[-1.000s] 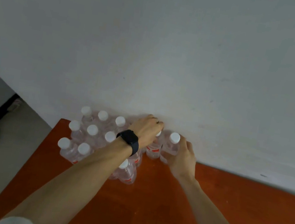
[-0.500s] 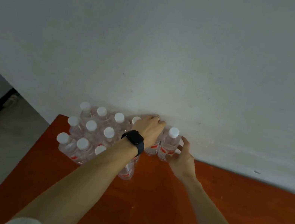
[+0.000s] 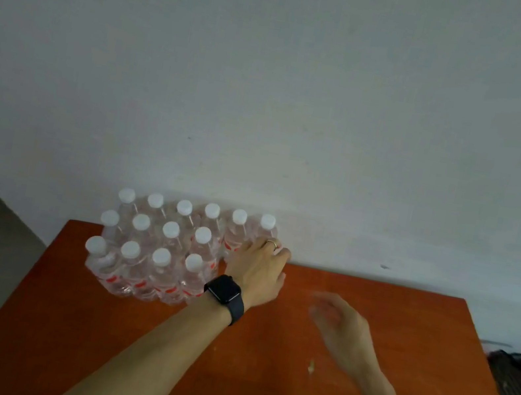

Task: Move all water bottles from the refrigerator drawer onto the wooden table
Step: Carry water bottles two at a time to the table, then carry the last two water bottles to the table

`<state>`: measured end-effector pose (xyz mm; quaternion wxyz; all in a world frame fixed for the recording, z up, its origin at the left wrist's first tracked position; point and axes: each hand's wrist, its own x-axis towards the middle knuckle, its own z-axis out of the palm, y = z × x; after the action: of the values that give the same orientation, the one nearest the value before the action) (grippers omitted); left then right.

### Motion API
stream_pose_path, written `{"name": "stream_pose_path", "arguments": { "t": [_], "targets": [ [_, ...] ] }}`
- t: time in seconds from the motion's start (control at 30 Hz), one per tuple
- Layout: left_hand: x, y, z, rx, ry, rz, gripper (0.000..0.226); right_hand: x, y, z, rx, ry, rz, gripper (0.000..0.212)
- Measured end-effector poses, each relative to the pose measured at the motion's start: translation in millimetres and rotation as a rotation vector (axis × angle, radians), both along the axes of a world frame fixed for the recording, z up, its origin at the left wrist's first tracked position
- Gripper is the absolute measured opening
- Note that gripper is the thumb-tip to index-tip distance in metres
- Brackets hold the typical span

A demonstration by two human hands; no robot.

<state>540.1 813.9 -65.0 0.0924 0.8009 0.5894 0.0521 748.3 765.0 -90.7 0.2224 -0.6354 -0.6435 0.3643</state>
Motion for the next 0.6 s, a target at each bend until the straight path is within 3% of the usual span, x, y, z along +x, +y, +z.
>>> {"name": "stream_pose_path", "arguments": {
  "t": [0.23, 0.33, 0.47, 0.6],
  "targets": [
    [129, -73, -16, -0.133, -0.084, -0.281, 0.038, 118, -137, 36, 0.168, -0.132, -0.297, 0.021],
    [206, -115, -16, -0.179, -0.091, -0.454, 0.037, 179, -212, 43, 0.180, -0.300, -0.491, 0.028],
    [316, -189, -3, -0.148, -0.106, -0.701, 0.038, 248, -329, 57, 0.105, -0.443, -0.765, 0.039],
    [420, -292, 17, -0.102, -0.146, -0.908, 0.035, 304, -466, 65, 0.113, -0.454, -1.028, 0.035]
  ]
}}
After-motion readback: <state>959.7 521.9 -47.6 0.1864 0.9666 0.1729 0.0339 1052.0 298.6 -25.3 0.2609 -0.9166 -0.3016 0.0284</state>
